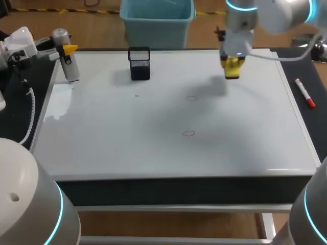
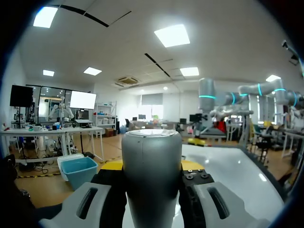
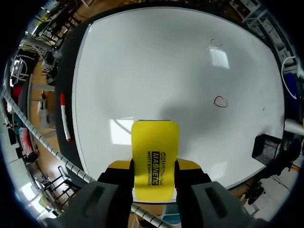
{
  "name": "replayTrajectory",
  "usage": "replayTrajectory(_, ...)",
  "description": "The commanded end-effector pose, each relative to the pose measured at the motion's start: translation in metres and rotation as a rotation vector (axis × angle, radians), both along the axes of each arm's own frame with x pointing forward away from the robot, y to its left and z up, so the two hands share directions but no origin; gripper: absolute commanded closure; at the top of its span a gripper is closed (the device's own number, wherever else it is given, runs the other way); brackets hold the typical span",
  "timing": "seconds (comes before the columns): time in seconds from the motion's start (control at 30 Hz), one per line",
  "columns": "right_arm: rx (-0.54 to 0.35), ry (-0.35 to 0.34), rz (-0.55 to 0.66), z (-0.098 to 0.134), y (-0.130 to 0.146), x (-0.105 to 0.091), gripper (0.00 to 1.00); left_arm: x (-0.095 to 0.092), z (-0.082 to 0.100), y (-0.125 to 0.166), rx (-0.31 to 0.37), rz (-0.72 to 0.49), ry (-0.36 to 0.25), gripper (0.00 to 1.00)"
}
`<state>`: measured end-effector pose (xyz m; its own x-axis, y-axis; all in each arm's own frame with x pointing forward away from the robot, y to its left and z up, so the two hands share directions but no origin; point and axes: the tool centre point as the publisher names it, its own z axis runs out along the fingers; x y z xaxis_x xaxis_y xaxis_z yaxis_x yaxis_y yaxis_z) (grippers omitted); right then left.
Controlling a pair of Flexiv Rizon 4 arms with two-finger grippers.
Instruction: Pick up the inspection probe, press it on each red-marked spot on the whiteboard one by one, put down the probe, pick up the eraser, and wipe off all the red marks.
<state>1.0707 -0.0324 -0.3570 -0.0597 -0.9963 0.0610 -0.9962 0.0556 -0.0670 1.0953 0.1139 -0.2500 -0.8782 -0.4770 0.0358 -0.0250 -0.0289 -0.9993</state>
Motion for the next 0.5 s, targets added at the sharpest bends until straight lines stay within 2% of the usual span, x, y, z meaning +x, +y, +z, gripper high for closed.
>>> replayTrajectory(0.03,0.013,0.007,-0.001,-0.001,-0.031,0.004,1.00,0.000,0.000,0.000,-0.002,0.001,-0.003,1.00)
replayTrajectory(0.5,0.019,0.062,-0.018,-0.015,-0.089,0.023,1.00,0.000,0.000,0.000,-0.002,0.001,-0.003,1.00)
